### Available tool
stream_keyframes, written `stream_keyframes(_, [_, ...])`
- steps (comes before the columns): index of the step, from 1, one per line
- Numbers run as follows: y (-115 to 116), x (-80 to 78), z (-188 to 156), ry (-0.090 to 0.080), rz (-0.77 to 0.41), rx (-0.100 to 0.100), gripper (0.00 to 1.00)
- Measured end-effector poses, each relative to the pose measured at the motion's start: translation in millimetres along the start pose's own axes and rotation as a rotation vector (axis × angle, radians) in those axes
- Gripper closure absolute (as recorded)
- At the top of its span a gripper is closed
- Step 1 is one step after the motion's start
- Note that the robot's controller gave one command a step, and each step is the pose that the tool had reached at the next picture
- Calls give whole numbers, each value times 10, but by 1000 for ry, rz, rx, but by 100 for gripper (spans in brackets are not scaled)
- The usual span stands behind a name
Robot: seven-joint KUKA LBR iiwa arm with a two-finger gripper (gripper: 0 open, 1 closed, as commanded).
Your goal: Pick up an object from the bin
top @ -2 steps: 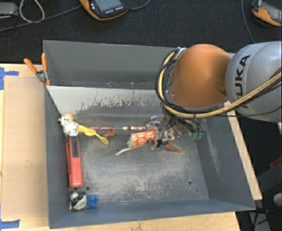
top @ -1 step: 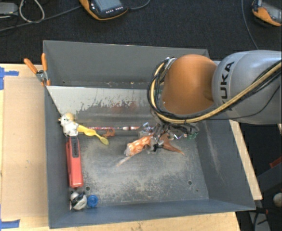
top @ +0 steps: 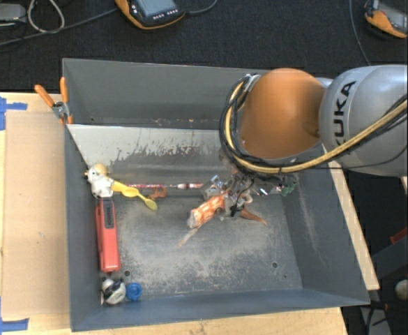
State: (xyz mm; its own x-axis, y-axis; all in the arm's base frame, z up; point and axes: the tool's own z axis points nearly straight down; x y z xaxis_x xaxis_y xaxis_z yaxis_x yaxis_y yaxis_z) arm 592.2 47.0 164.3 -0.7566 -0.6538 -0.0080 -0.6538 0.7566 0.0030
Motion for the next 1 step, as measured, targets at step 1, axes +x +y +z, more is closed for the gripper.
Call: stream_keyframes(1, [-51,43,-434,-4,16,3,100])
